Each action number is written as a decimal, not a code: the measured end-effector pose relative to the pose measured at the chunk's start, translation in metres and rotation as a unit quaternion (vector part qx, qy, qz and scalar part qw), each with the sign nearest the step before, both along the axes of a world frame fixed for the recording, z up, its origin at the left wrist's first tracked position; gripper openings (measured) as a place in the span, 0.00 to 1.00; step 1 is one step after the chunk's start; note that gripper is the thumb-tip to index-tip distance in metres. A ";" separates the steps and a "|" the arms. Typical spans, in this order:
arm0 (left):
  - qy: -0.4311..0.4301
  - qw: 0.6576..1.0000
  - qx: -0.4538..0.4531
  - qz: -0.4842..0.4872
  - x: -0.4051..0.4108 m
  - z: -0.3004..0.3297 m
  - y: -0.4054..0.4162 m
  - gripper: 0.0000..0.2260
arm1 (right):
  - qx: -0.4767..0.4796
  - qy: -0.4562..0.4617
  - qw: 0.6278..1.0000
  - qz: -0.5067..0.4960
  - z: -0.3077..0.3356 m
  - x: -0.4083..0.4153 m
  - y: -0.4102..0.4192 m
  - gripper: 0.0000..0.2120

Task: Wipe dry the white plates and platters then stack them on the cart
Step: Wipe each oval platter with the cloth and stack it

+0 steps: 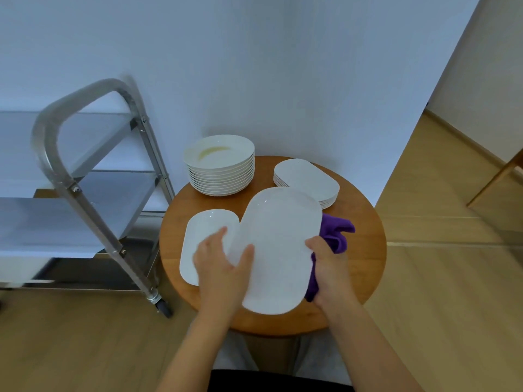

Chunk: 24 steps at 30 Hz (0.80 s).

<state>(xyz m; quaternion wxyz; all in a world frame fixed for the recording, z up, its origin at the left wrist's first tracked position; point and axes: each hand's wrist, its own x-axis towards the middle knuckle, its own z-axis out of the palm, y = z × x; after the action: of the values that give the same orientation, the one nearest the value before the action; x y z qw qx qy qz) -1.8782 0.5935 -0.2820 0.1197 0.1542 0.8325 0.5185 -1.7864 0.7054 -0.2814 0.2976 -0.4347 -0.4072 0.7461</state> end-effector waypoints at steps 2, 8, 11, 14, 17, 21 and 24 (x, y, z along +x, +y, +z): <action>-0.075 0.996 0.035 0.040 -0.007 0.000 -0.008 0.21 | -0.018 0.020 1.000 0.000 0.000 0.005 0.009 0.08; -0.348 0.916 0.198 0.032 -0.005 0.009 -0.009 0.04 | 0.082 -0.037 0.995 0.038 -0.001 0.002 0.015 0.09; -0.278 0.944 0.176 0.010 -0.004 0.007 -0.005 0.07 | 0.284 -0.070 0.956 -0.002 -0.001 0.002 0.014 0.13; -0.239 0.957 0.164 -0.013 0.001 0.004 -0.002 0.08 | 0.448 -0.155 0.876 0.091 0.003 -0.008 0.017 0.09; -0.219 0.961 0.165 -0.019 0.003 0.003 0.003 0.10 | 0.602 -0.321 0.710 0.176 -0.001 -0.021 0.013 0.22; -0.220 0.960 0.173 0.013 -0.015 -0.001 -0.001 0.11 | 0.620 -0.274 0.685 0.265 -0.012 -0.021 -0.004 0.20; -0.254 0.952 0.160 0.064 -0.031 -0.009 -0.006 0.10 | 0.572 -0.245 0.677 0.393 -0.019 -0.017 -0.013 0.17</action>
<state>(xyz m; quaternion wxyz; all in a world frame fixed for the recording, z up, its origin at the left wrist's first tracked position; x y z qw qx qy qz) -1.9090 0.5877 -0.2912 0.2672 -0.0189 0.6889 0.6736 -1.8029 0.6921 -0.3007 0.0572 -0.1467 -0.9461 0.2830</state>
